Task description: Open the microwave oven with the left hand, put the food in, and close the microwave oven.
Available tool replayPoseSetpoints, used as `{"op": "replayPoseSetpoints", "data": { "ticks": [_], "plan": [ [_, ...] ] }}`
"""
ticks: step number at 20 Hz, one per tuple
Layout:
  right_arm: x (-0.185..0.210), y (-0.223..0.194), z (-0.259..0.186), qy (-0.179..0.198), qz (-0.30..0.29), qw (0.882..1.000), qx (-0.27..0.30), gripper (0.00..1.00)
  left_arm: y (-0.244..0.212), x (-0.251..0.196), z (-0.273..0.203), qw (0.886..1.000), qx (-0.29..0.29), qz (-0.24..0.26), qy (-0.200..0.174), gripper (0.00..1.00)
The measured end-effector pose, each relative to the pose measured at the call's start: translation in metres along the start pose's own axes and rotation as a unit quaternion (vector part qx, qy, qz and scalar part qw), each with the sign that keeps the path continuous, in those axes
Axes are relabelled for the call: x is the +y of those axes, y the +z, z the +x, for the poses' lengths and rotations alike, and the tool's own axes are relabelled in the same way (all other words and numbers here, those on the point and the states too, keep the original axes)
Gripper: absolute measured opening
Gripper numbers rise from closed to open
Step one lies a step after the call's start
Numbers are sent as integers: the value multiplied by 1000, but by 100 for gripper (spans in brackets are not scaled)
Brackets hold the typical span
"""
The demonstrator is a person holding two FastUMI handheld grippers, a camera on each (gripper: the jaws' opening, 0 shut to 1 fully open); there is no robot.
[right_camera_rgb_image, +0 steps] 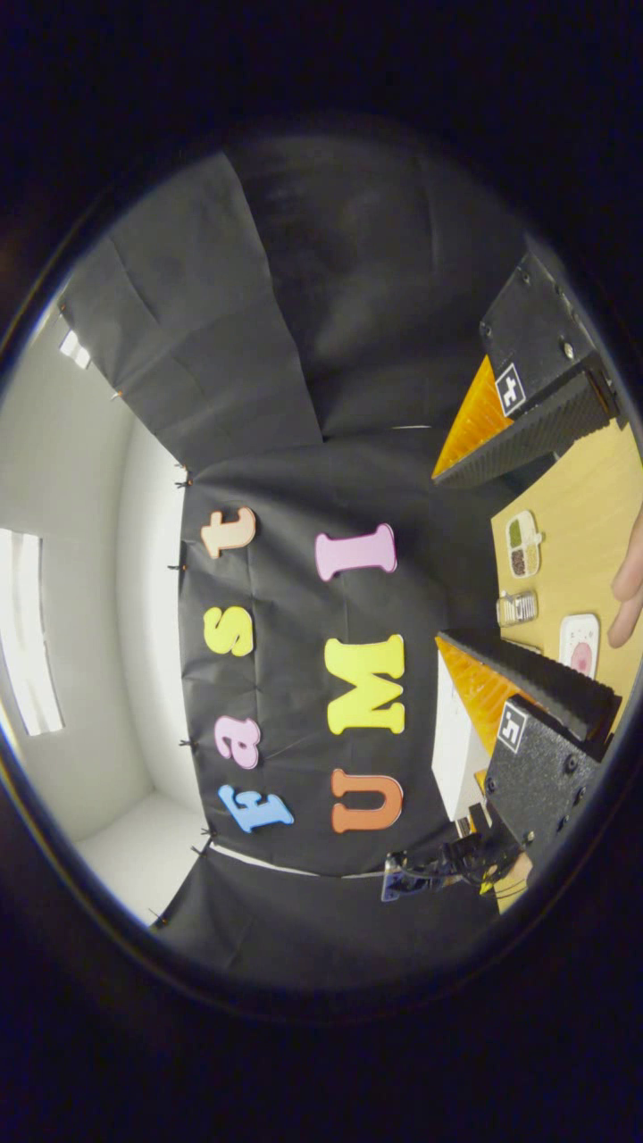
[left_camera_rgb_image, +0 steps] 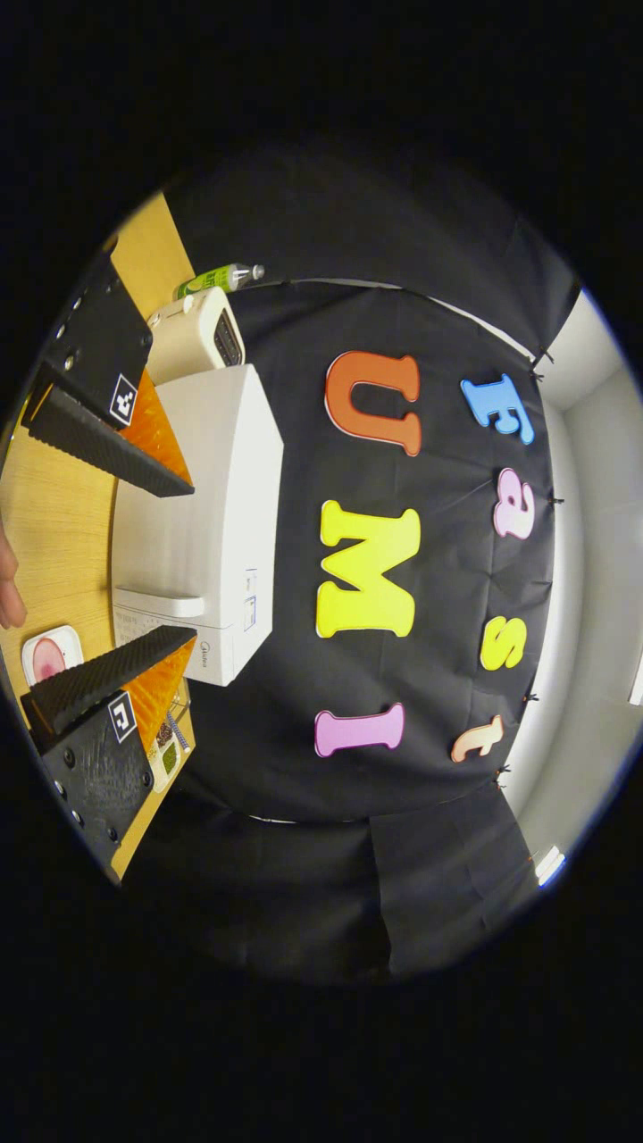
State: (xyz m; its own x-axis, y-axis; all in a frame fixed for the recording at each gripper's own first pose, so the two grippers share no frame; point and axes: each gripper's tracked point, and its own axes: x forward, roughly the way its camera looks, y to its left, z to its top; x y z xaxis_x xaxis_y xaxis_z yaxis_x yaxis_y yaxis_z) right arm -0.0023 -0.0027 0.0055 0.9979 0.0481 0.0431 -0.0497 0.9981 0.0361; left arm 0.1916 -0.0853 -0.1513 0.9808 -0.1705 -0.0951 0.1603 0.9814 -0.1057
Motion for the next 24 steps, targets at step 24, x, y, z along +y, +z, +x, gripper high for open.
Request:
{"op": "replayPoseSetpoints", "data": {
  "ticks": [24],
  "plan": [
    [-56, -40, 34, -32, -25, 999, -1, 100, -106, -31, 138, 998, 46, 45, -2, 60]
  ]
}}
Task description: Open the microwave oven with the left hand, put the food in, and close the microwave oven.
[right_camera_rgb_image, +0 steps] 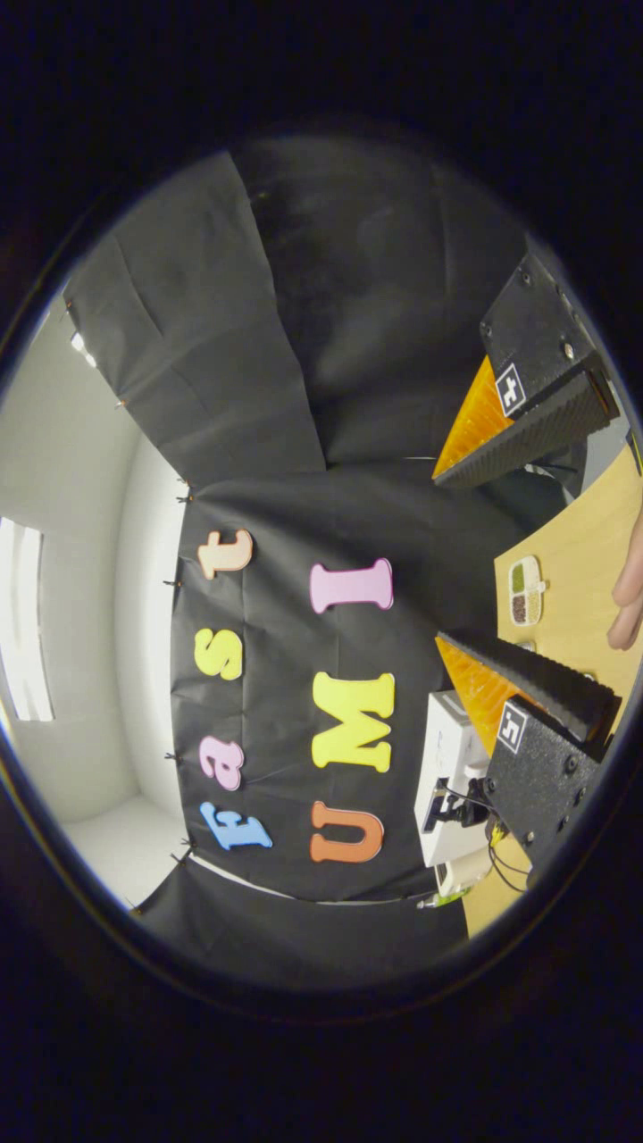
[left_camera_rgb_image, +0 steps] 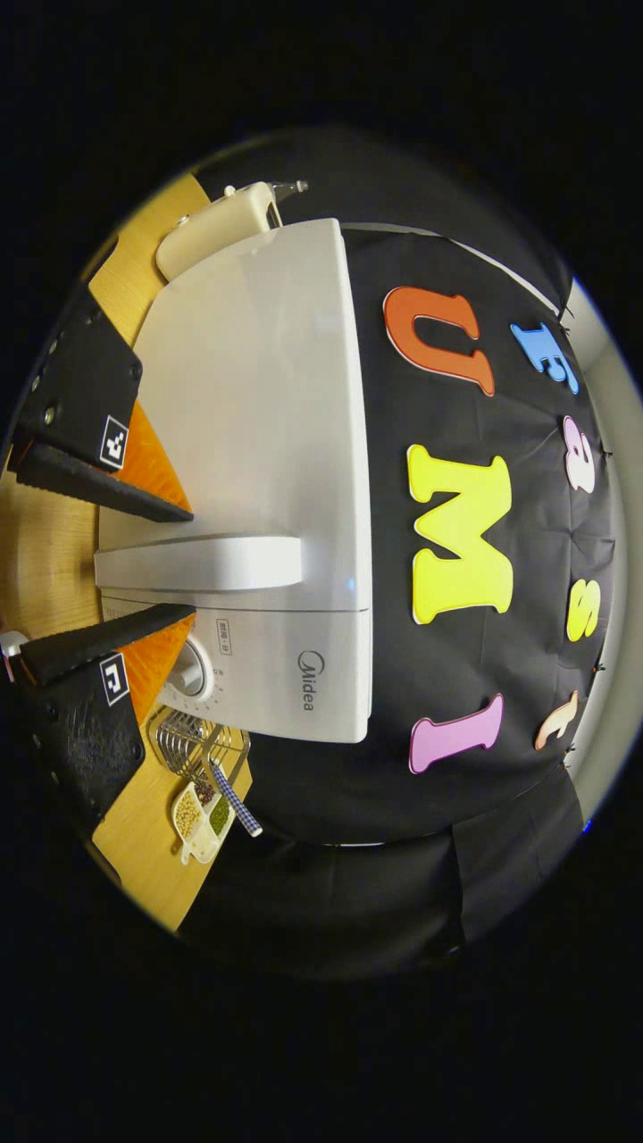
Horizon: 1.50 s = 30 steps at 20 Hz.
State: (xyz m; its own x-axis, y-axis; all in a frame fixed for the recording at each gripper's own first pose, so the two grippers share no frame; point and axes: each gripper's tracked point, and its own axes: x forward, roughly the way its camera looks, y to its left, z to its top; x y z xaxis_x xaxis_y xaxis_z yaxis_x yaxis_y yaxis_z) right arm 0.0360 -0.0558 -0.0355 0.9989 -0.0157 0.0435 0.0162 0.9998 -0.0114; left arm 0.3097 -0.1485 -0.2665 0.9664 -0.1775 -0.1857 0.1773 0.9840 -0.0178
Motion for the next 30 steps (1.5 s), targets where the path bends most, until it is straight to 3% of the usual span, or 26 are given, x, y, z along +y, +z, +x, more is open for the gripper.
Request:
{"op": "replayPoseSetpoints", "data": {
  "ticks": [1, 2, 3, 4, 5, 6, 7, 8, 9, 11, 12, 13, 16, 17, 18, 27, 28, 29, 30],
  "plan": [
    [-2, -2, 1, 0, 1, 1000, 3, 100, 0, 0, 0, 1000, -2, -1, 1, 51],
    [-3, -5, 2, 0, 2, 1000, 5, 91, 1, 0, 1, 1000, -2, -2, 4, 44],
    [-5, -7, 2, -1, 4, 1000, 7, 100, 0, -5, -2, 1000, 2, -16, -10, 37],
    [-7, -8, 3, -3, 5, 1000, 9, 91, -1, -6, -1, 1000, 3, -25, -12, 28],
    [-10, -10, 3, -6, 6, 1000, 10, 91, -4, -5, 0, 999, 11, -30, -12, 27],
    [-12, -11, 3, -7, 6, 1000, 11, 100, -3, -5, -1, 999, 15, -29, -12, 27],
    [-13, -13, 2, -7, 7, 1000, 13, 100, -5, -5, -3, 1000, 18, -21, -10, 20],
    [-14, -13, 1, -7, 8, 1000, 14, 91, -8, -4, -5, 1000, 24, -14, -10, 21],
    [-13, -13, 0, -7, 8, 1000, 14, 91, -8, -4, -5, 1000, 26, -15, -11, 14],
    [-15, -12, -1, -8, 3, 1000, 12, 91, -9, -6, -5, 999, 28, -29, -18, 14],
    [-16, -10, -3, -9, 0, 1000, 9, 100, -9, -5, -5, 999, 31, -33, -20, 14],
    [-17, -9, -4, -12, -3, 1000, 7, 91, -9, -5, -6, 999, 32, -35, -19, 14],
    [-20, -7, -4, -18, -5, 1000, 7, 91, -10, -4, -10, 999, 30, -25, -10, 14],
    [-19, -9, -4, -18, -5, 1000, 8, 100, -10, -3, -17, 999, 32, -29, -7, 14],
    [-18, -9, -3, -17, -5, 1000, 8, 91, -6, -2, -21, 999, 22, -32, -6, 14],
    [12, -22, -9, -3, -16, 999, 29, 92, -18, 14, -94, 996, 17, -43, -77, 13],
    [17, -23, -12, -1, -16, 999, 30, 100, -17, 18, -103, 995, 6, -43, -89, 13],
    [22, -22, -15, 2, -17, 999, 30, 91, -23, 22, -115, 994, 15, -46, -97, 12],
    [28, -21, -19, 4, -19, 999, 29, 100, -24, 28, -127, 994, 14, -50, -100, 13]
  ]
}}
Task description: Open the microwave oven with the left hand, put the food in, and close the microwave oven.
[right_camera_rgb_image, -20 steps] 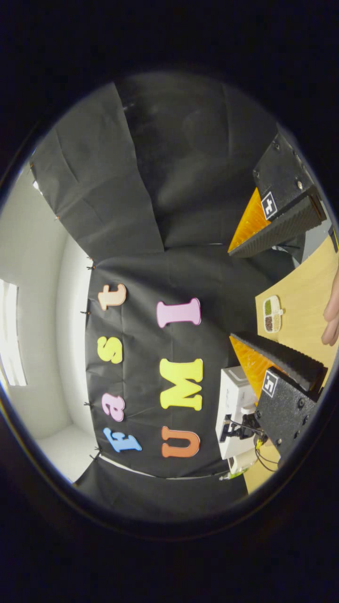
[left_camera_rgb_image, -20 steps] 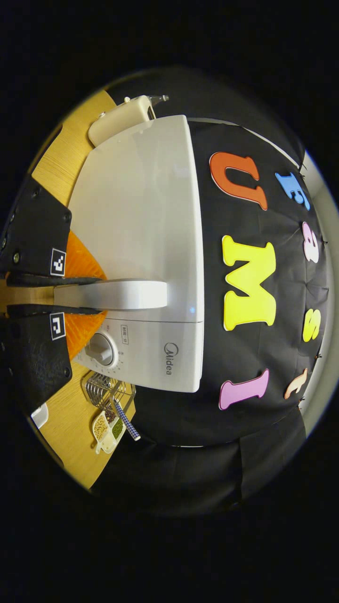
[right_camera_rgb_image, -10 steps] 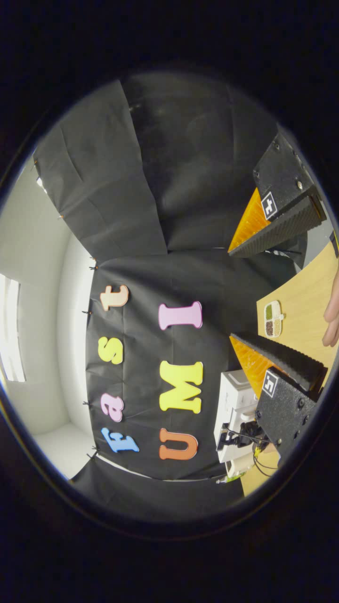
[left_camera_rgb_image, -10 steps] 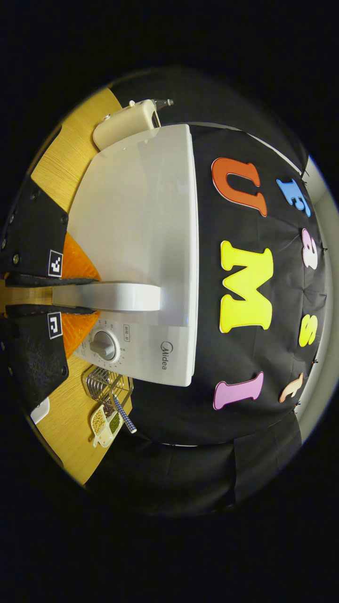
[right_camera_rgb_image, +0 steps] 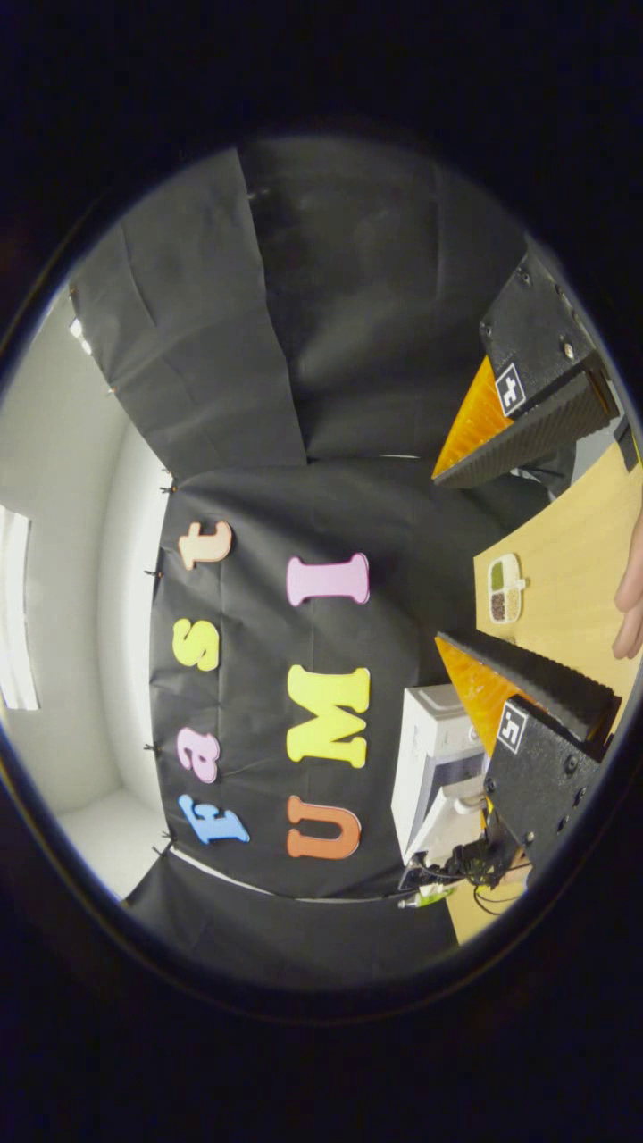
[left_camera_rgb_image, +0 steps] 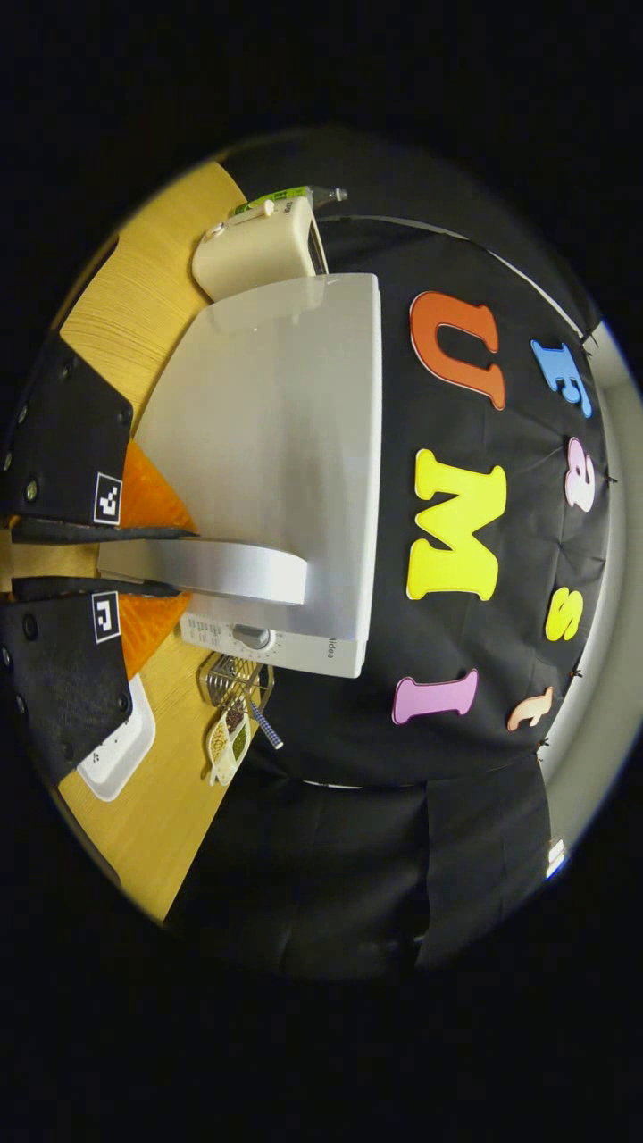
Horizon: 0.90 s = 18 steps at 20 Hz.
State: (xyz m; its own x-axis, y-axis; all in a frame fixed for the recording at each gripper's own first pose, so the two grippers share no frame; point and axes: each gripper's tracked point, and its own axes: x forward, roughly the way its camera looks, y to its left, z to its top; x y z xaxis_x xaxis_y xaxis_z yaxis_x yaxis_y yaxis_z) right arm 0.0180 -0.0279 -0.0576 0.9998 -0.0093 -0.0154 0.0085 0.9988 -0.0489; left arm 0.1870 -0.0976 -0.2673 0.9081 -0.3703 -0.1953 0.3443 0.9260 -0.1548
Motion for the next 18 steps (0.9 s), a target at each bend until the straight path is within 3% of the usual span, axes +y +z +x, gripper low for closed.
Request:
{"op": "replayPoseSetpoints", "data": {
  "ticks": [4, 5, 16, 17, 18],
  "plan": [
    [17, 7, -16, 2, -8, 1000, -11, 100, -3, 22, -44, 1000, -10, 17, 7, 13],
    [20, 7, -20, 2, -11, 1000, -13, 91, -4, 29, -55, 1000, -11, 17, 10, 13],
    [88, 8, -44, 41, -15, 999, -7, 92, -16, 153, -166, 996, -23, 4, 87, 12],
    [92, 7, -44, 45, -11, 999, -6, 100, -20, 164, -175, 996, -16, 0, 89, 12],
    [98, 6, -45, 51, -7, 999, -4, 100, -22, 174, -180, 995, -11, -12, 95, 18]
  ]
}}
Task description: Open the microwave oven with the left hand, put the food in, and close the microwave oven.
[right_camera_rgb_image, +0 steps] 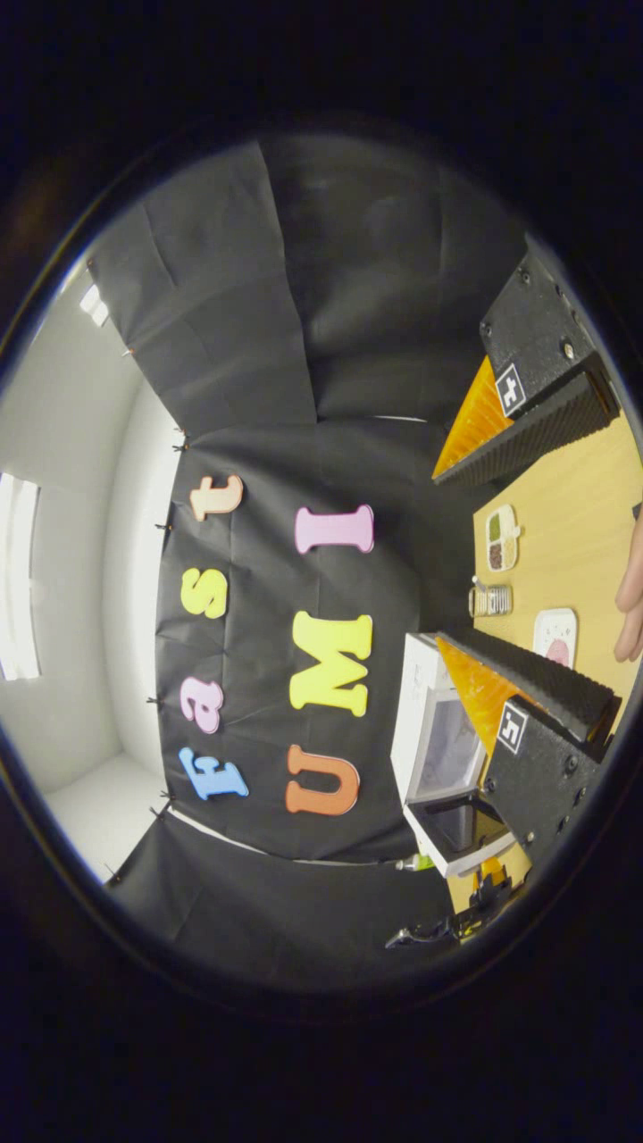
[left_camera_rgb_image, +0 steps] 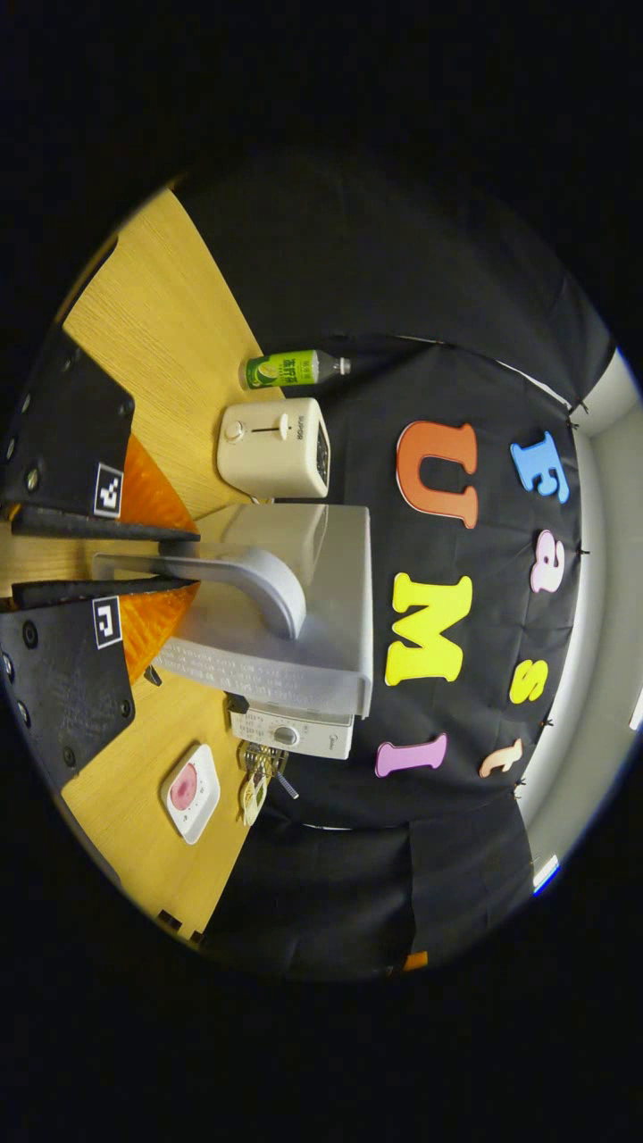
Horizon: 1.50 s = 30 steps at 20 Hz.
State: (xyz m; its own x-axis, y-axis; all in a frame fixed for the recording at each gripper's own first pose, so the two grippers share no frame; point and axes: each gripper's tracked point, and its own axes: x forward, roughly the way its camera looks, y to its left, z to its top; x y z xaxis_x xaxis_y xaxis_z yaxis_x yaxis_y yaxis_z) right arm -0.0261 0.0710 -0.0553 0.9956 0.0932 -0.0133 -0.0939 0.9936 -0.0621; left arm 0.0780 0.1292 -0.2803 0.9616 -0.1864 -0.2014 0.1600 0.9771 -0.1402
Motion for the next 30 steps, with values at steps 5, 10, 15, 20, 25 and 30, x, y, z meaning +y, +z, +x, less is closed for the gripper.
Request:
{"op": "replayPoseSetpoints", "data": {
  "ticks": [5, 10, 15, 20, 25, 30],
  "plan": [
    [9, -10, 6, 7, -2, 1000, 13, 91, 12, 68, -42, 998, -8, -29, 62, 64],
    [15, -28, 28, 17, -17, 998, 51, 92, 41, 96, -75, 991, -16, -1, 131, 92],
    [11, -46, 64, 30, -38, 995, 84, 100, 76, 74, -94, 990, 1, 11, 143, 92],
    [5, -75, 115, 50, -60, 986, 148, 96, 121, 41, -104, 987, -27, 24, 154, 92],
    [10, -144, 163, 95, -66, 954, 278, 96, 164, 6, -109, 986, -66, 24, 151, 92],
    [27, -222, 192, 138, -16, 899, 415, 97, 193, -26, -106, 986, -87, 43, 137, 92]
  ]
}}
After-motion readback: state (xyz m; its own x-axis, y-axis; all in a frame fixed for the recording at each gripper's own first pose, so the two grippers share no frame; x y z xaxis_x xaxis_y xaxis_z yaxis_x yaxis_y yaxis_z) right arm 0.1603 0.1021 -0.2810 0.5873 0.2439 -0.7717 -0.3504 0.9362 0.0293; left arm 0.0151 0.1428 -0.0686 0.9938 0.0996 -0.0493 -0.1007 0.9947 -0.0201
